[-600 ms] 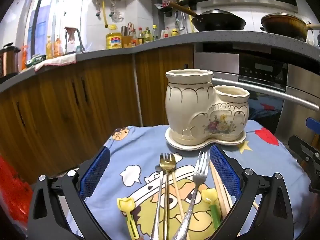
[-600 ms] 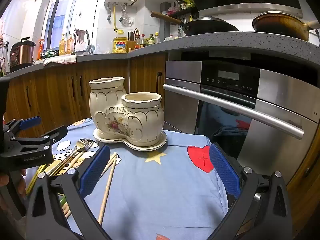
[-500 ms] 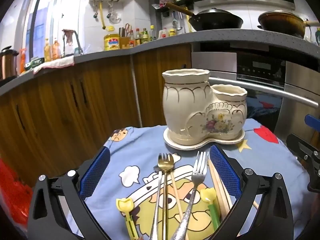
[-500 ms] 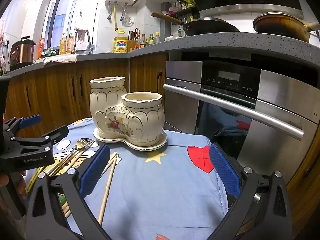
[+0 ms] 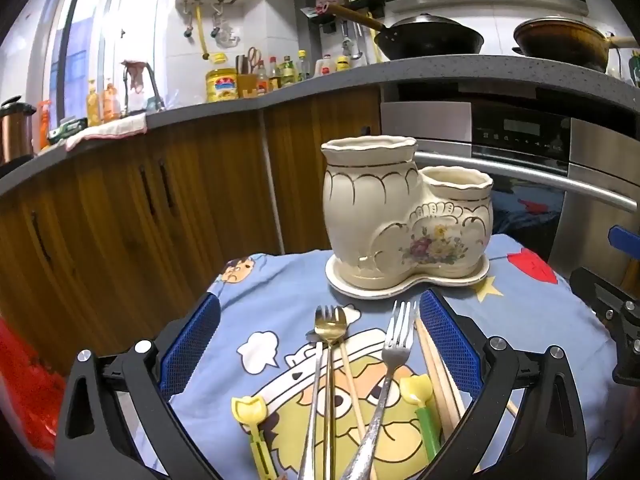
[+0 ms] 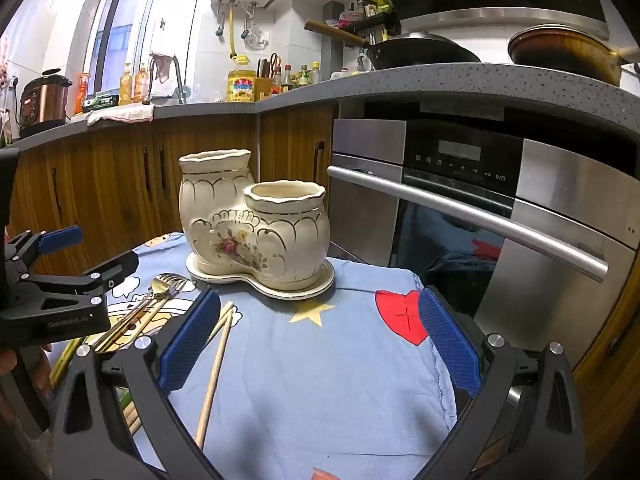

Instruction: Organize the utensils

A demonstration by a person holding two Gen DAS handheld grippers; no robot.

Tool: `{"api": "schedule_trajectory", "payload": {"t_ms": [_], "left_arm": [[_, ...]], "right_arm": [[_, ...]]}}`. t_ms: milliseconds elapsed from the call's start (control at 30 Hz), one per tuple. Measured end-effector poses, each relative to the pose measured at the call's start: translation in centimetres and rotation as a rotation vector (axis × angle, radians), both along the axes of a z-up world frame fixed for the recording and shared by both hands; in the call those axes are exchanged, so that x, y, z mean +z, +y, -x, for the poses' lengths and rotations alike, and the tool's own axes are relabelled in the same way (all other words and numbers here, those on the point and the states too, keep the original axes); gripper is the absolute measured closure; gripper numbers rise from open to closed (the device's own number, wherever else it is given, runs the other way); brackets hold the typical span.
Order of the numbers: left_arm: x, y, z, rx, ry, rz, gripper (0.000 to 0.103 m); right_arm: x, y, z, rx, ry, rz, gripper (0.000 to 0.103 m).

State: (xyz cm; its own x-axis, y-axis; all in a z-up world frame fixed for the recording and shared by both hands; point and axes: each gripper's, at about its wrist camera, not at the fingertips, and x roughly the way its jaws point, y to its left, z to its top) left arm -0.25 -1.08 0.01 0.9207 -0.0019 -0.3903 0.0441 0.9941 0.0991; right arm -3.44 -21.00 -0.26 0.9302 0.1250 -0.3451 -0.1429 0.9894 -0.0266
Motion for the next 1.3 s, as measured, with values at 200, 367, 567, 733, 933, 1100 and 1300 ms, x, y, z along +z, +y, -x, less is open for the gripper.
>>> {"api": "schedule_trajectory", "payload": {"t_ms": [200, 367, 567, 733, 933, 1100, 1300], "left_arm": [[0.1, -0.1, 0.1, 0.004, 0.005, 0.000, 0.004], [0.1, 0.0, 0.1, 0.000, 0.006, 0.000, 0.004], [0.1, 0.1, 0.1, -0.005, 0.011, 0.006, 0.004], [0.0, 0.0, 0.0, -0.001, 0.011, 0.003, 0.004], [0.1, -0.4, 0.4, -0.001, 0.014, 0.001, 0.004], [0.0, 0.1, 0.1, -0.004, 0.009, 0.005, 0.004], [0.1, 0.1, 0.1, -0.002, 0.010, 0.005, 0.004]], "right_arm": [[-0.1, 0.1, 0.0, 0.016, 0.003, -0.006, 0.005], [-0.3, -0.1, -0.5, 0.003, 0.033, -0.017, 0.005], [-0.4, -0.4, -0.8, -0.003, 0.051, -0.031, 0.005], [-0.3, 0.2, -0.4, 0.010, 0.032, -0.001, 0.005], [-0.2, 0.4, -0.3, 0.018, 0.026, 0.008, 0.005], [-0.2, 0.5, -0.3, 0.017, 0.025, 0.009, 0.005], [-0.2, 0.8, -0.1, 0.025, 0.011, 0.022, 0.005]]}}
